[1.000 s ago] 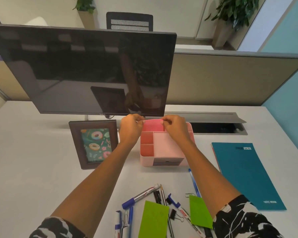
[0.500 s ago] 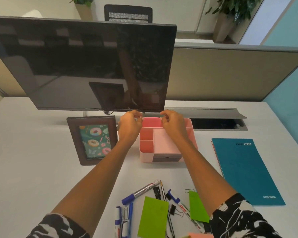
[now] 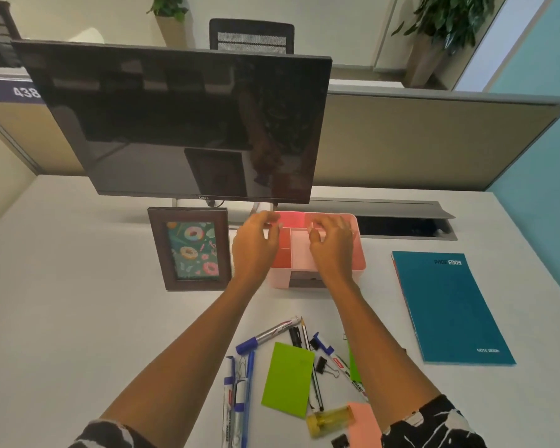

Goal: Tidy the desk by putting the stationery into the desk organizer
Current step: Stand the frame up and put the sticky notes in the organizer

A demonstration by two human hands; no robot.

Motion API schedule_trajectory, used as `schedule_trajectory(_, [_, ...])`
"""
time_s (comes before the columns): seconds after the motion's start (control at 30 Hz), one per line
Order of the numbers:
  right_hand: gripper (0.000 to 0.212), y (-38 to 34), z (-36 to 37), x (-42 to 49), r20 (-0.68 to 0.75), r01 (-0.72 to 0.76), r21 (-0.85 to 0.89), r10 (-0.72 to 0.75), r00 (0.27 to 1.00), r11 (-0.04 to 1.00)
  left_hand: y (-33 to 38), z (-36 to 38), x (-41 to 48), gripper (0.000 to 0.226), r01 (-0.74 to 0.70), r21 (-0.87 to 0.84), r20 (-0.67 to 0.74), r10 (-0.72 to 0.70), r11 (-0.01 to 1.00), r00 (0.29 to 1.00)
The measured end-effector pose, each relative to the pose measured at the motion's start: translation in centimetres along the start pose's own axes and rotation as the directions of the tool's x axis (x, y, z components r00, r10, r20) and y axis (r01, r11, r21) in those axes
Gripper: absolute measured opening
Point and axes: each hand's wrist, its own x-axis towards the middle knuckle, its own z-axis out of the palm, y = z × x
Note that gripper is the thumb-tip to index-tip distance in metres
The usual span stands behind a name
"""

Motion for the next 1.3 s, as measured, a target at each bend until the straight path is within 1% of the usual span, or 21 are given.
schedule_trajectory(0.13, [0.02,0.0,-1.4,-3.7,-0.03,0.075,0.044,-0.073,0.997,0.996,0.0,-1.3,-4.6,0.013,-0.012,-0.012,0.027,0.012,1.0,1.0])
schedule_trajectory(0.2, [0.018,0.2,-2.2,-6.2,-0.041,0.093,0.079,-0.09,0.995,0.993,-0.2,-1.9,-7.5,0.009,0.009,-0.006,0.064,-0.009,1.0,0.998])
schedule_trajectory(0.27, [0.016,0.5,-2.9,-8.9,-0.027,0.102,0.1,-0.1,0.995,0.99,-0.6,-2.5,-10.3,0.006,0.076,0.036,0.117,-0.079,0.996,0.99])
schedule_trajectory(0.33, [0.011,1.4,-3.2,-11.5,-0.012,0.099,0.093,-0.099,0.995,0.991,-1.2,-2.9,-12.5,0.009,0.166,0.108,0.192,-0.184,0.98,0.964])
schedule_trajectory(0.4, [0.009,2.6,-3.2,-13.9,0.039,0.024,0.077,-0.027,0.999,0.997,-2.0,-3.0,-14.6,0.012,0.222,0.188,0.274,-0.268,0.957,0.924])
schedule_trajectory(0.47, [0.01,3.7,-3.3,-16.0,0.129,-0.1,0.062,0.091,0.987,0.993,-2.4,-3.1,-16.1,0.015,0.224,0.258,0.318,-0.301,0.94,0.899])
schedule_trajectory(0.53, [0.013,4.7,-3.4,-17.9,0.195,-0.232,-0.004,0.229,0.954,0.973,-2.2,-3.1,-17.3,0.02,0.198,0.327,0.355,-0.314,0.924,0.88])
schedule_trajectory(0.63, [0.02,5.4,-3.6,-20.0,0.259,-0.333,-0.08,0.342,0.903,0.94,-2.1,-2.7,-19.0,0.031,0.217,0.403,0.404,-0.385,0.889,0.83])
schedule_trajectory(0.73, [0.021,4.9,-3.9,-21.2,0.292,-0.385,-0.097,0.396,0.87,0.918,-2.3,-2.4,-20.3,0.031,0.282,0.393,0.425,-0.445,0.875,0.788])
schedule_trajectory(0.8, [0.016,4.5,-4.0,-21.5,0.298,-0.425,-0.067,0.424,0.855,0.903,-2.3,-2.4,-20.7,0.03,0.318,0.382,0.429,-0.471,0.868,0.771])
schedule_trajectory(0.9, [0.007,3.9,-4.0,-22.0,0.278,-0.488,0.019,0.464,0.841,0.873,-1.9,-2.8,-21.0,0.034,0.376,0.349,0.428,-0.503,0.858,0.751])
schedule_trajectory(0.97, [0.009,3.8,-4.3,-22.2,0.268,-0.523,0.088,0.485,0.832,0.848,-1.9,-3.2,-21.0,0.038,0.42,0.329,0.416,-0.529,0.846,0.739])
schedule_trajectory(1.03, [0.014,3.7,-4.8,-22.3,0.277,-0.544,0.148,0.493,0.825,0.826,-2.0,-3.5,-21.1,0.038,0.469,0.3,0.396,-0.555,0.831,0.731])
schedule_trajectory(1.17, [0.021,3.5,-5.8,-21.8,0.305,-0.545,0.231,0.472,0.827,0.806,-2.3,-4.0,-21.1,0.029,0.488,0.257,0.384,-0.552,0.834,0.741])
schedule_trajectory(1.23, [0.023,3.4,-6.1,-21.3,0.315,-0.539,0.25,0.459,0.831,0.804,-2.0,-4.3,-20.9,0.025,0.493,0.216,0.355,-0.538,0.843,0.765])
schedule_trajectory(1.3, [0.02,3.1,-6.3,-20.8,0.329,-0.527,0.256,0.439,0.836,0.811,-1.5,-4.4,-20.5,0.024,0.474,0.194,0.326,-0.512,0.859,0.795])
